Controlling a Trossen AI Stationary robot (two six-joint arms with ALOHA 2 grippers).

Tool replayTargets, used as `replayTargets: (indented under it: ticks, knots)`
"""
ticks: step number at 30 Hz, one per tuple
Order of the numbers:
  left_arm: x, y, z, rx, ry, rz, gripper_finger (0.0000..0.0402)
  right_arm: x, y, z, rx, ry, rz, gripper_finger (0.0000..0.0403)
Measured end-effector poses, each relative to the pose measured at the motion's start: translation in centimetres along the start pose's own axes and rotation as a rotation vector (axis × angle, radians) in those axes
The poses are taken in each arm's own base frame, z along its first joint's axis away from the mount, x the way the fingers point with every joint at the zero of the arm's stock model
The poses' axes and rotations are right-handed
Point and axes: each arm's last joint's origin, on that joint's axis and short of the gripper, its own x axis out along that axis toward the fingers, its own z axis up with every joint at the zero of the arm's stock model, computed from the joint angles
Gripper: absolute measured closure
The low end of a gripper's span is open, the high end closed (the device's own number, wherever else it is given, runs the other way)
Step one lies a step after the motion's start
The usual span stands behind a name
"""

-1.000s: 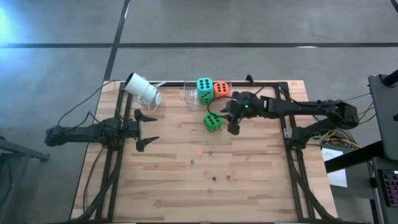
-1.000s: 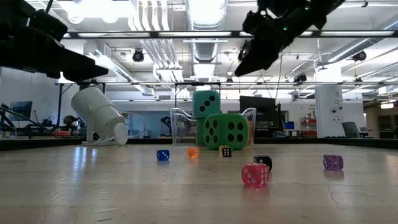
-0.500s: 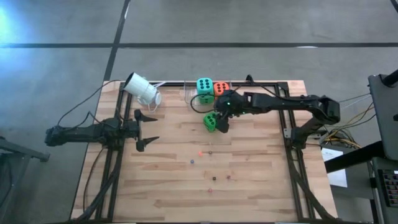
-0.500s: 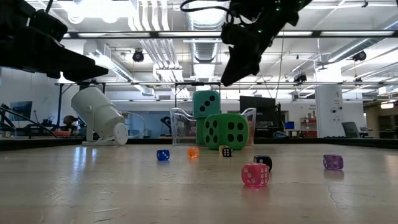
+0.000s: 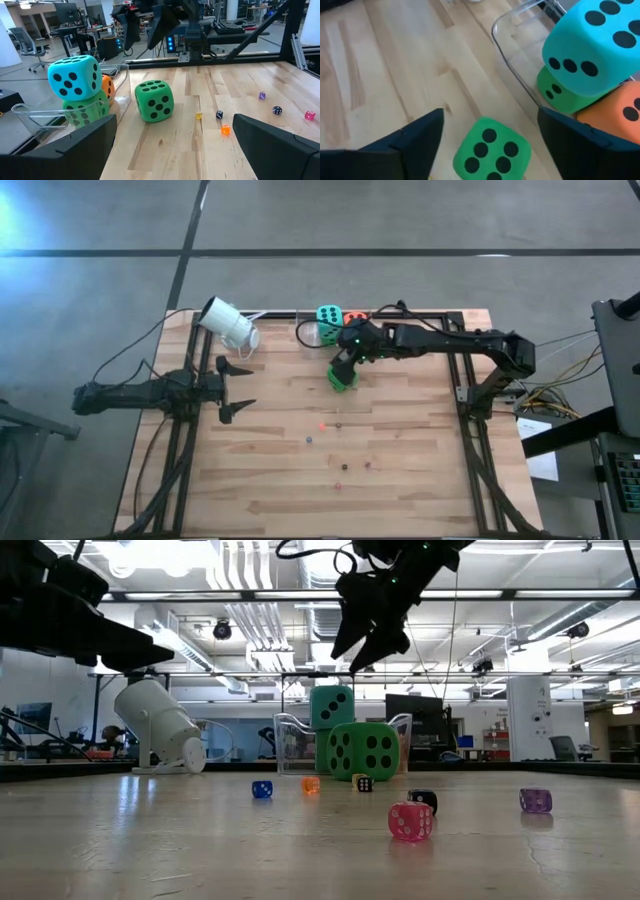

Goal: Pick & Place Dice
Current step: Put the big green dice into the transparent bin

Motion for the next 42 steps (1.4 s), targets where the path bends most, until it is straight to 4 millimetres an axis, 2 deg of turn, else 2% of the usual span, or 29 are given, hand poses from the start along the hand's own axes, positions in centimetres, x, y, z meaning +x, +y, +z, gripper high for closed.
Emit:
replayTargets:
  ticks: [4, 8, 18, 26, 33, 42]
  knots:
    - [0.0, 0.0, 0.0, 0.000, 0.000, 0.000, 0.0002, -0.2, 0.0, 0.0, 0.003, -0.003, -0.003, 0.0031]
    - [0.0, 0.0, 0.0, -0.001, 0.000, 0.000, 0.0002, -0.2, -0.1, 0.1, 0.003, -0.019, -0.044, 0.0006]
    - [0.0, 0.0, 0.0, -0.003, 0.000, 0.000, 0.0002, -0.3, -0.3, -0.6, -0.008, 0.063, -0.037, 0.0003]
    - [0.0, 0.0, 0.0, -0.003, 0.000, 0.000, 0.0002, -0.3, -0.1, -0.7, 0.001, 0.087, 0.043, 0.0003]
    - [0.0, 0.0, 0.0, -0.002, 0.000, 0.000, 0.0002, -0.1, -0.1, -0.7, -0.023, 0.090, 0.036, 0.0003]
    - [0.0, 0.0, 0.0, -0.002, 0.000, 0.000, 0.0002, -0.2, -0.7, -1.3, 0.128, 0.161, -0.003, 0.0003]
